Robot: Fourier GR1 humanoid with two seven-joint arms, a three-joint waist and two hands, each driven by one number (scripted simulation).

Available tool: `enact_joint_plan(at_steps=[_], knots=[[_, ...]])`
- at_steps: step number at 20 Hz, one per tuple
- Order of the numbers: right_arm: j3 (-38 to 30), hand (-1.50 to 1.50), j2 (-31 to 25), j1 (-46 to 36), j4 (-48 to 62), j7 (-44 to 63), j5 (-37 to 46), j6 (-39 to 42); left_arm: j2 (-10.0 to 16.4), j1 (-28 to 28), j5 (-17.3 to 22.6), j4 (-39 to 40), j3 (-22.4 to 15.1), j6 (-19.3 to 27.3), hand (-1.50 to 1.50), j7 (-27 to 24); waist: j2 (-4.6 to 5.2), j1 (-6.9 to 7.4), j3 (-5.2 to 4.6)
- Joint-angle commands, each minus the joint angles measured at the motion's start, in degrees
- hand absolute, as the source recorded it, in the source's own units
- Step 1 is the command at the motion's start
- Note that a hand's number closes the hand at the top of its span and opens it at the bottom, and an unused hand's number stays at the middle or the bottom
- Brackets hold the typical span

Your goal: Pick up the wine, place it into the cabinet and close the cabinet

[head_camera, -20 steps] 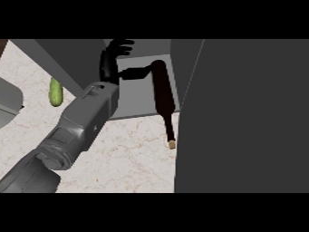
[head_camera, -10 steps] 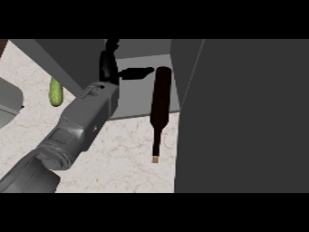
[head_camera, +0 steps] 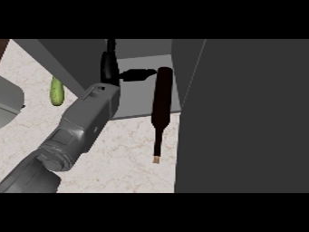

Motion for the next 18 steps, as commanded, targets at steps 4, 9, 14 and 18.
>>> enact_joint_plan(at_steps=[4, 9, 14, 18], knots=[[1.0, -1.50, 1.1, 1.1, 2.5, -1.9, 2.4, 1.5, -2.5, 0.2, 0.5, -0.6, 1.3, -1.4, -1.50, -2.0, -0.56, 1.57, 0.02], [2.8, -1.50, 0.7, 0.9, -2.7, 2.1, 0.7, -0.6, -3.1, 2.6, 0.7, -3.1, 2.0, -1.7, -1.50, -6.4, -0.91, 1.14, -0.06], [2.8, -1.50, 1.9, 2.5, -1.8, 0.7, 1.2, -0.3, -3.2, 3.6, 2.2, -6.5, 3.8, -3.3, -1.50, -7.9, -1.16, 1.19, 0.01], [2.1, -1.50, 2.6, 1.0, 1.2, -1.6, 4.2, -0.5, -3.2, 7.4, 2.2, -12.9, 1.7, -4.5, -1.50, -10.4, -1.68, 2.18, 0.07]])
